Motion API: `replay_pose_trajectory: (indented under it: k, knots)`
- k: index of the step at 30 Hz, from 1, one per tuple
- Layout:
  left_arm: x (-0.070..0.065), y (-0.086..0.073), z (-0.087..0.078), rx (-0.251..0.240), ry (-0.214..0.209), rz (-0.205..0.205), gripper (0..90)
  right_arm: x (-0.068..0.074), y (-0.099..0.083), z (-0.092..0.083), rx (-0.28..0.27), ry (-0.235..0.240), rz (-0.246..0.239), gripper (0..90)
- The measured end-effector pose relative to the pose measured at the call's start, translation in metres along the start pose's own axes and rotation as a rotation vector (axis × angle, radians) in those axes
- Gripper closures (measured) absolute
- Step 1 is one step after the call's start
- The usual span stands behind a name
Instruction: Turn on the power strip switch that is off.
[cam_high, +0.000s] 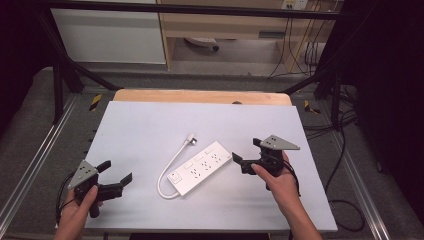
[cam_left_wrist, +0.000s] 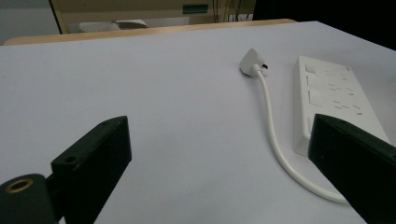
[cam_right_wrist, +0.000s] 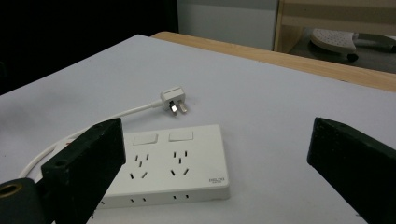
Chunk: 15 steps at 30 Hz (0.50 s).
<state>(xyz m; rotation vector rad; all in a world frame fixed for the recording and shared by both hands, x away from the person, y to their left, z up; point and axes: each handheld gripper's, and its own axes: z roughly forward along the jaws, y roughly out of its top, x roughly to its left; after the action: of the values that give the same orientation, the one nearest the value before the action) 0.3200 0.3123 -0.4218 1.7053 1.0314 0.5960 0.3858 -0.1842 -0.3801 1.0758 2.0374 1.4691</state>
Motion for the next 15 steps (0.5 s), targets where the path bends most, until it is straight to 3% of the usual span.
replay_pose_trajectory:
  k: [15]
  knots:
    - [0.0, 0.0, 0.0, 0.001, 0.0, 0.0, 6.3, -0.006, 0.01, 0.024, -0.02, -0.04, 0.014, 7.5]
